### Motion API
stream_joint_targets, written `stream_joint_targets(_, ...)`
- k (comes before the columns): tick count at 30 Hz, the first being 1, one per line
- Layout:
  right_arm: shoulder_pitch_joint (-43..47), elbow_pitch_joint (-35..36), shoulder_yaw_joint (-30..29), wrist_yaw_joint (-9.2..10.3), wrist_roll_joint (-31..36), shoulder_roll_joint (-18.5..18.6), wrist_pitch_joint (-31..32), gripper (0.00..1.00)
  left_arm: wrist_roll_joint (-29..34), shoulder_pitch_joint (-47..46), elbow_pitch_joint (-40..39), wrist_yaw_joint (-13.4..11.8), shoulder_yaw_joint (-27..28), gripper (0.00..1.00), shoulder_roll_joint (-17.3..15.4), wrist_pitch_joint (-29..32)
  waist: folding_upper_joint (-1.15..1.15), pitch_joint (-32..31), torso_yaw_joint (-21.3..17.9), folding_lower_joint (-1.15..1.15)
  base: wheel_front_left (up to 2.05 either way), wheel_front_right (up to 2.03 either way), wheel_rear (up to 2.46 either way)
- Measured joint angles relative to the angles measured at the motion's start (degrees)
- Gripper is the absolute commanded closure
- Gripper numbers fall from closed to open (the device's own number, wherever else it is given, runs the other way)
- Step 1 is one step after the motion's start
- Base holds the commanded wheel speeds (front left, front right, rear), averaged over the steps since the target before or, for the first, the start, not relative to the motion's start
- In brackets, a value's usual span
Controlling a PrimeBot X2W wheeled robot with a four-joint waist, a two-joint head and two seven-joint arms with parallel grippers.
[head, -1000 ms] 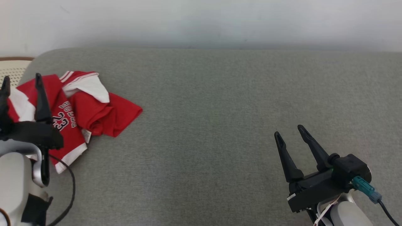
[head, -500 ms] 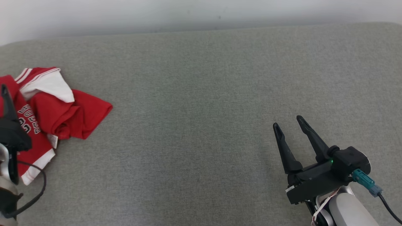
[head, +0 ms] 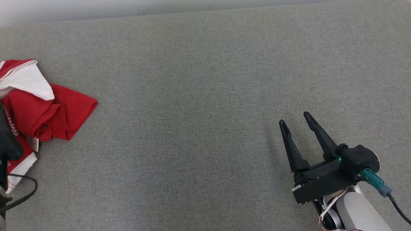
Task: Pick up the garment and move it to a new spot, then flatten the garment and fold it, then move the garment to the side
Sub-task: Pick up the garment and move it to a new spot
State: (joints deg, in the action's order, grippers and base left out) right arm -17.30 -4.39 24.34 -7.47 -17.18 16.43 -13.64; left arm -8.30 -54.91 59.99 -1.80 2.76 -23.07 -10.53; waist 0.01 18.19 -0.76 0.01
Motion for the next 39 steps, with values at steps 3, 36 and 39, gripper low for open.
stream_joint_targets(3, -0.5, -0.1, 0.3, 0.00, -0.1, 0.0, -0.1, 0.00, 0.2, -0.9, 2.8, 0.1, -0.3, 0.00, -0.3, 1.7, 0.00, 0.4, -0.4, 0.00, 0.00, 0.00, 0.00)
stream_joint_targets(36, 0.8, -2.6, 0.2, 0.00, -0.9, -1.4, -0.8, 0.00, 0.5, -7.1, 2.6, 4.1, -6.0, 1.00, -0.4, -3.7, -0.01, -7.0, 0.0, -0.01, 0.00, 0.00, 0.00)
stream_joint_targets(39, 1.4, -2.9, 0.0, 0.00, -1.0, -1.7, -1.0, 0.00, 1.2, -7.4, -0.4, 4.3, -7.1, 1.00, -0.1, -4.1, -0.01, -7.9, -0.3, -0.02, 0.00, 0.00, 0.00)
